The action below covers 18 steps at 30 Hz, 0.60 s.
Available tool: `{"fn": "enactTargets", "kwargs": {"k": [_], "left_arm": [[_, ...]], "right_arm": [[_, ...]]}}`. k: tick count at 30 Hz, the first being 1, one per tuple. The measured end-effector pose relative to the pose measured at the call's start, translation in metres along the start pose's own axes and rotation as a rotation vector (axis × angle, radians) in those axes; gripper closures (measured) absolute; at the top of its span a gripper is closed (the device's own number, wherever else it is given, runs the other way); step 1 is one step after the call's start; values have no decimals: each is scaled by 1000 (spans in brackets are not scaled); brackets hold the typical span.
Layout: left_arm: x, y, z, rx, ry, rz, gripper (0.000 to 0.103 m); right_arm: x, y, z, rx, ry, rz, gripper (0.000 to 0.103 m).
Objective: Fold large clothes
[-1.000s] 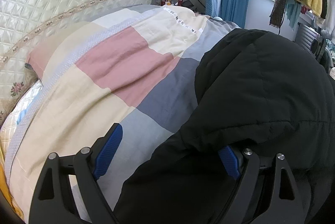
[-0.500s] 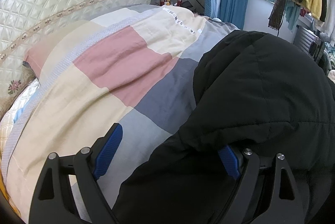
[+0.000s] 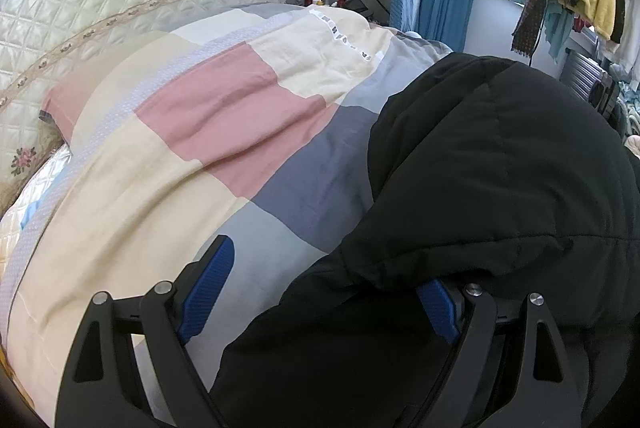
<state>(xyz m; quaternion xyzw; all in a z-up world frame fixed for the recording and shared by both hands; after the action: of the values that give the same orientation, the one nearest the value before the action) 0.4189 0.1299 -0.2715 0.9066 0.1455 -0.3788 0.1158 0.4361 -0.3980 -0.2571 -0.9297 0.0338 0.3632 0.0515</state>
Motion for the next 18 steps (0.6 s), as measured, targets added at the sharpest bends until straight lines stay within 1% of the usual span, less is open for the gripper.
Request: {"fn": "enactTargets", "kwargs": {"k": [3,9,12,13,18], "left_arm": [[-2,1,0,4,5,-1,16],[-8,0,-1,24,1,20,16],[-26,-3,0,39,6,36,16],[-35,-5,0,34,9,53,16],[-86,-9,-2,32,59,120,16]], "right_arm": [[2,4,2,36,-11,-19,19],[-16,-9,0,8,-5,-12,18],[-35,-18,2,-24,-9,-9,18],[-43,-21,2,-31,-11,-16,18],[-92,-37,4,-8,22,-58,18]]}}
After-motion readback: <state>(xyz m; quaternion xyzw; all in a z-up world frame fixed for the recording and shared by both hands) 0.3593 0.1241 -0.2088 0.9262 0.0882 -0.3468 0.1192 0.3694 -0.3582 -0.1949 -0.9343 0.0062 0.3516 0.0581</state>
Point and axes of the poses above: each gripper's, at about its wrist camera, not at the fingertips, and x roughly the way its jaws point, y to its right, z to its underside, the point moved 4 cm from there along x, roughly the way its jaws point, and after that the axes turned 2 degrees about -x, right-handed, at the moved point
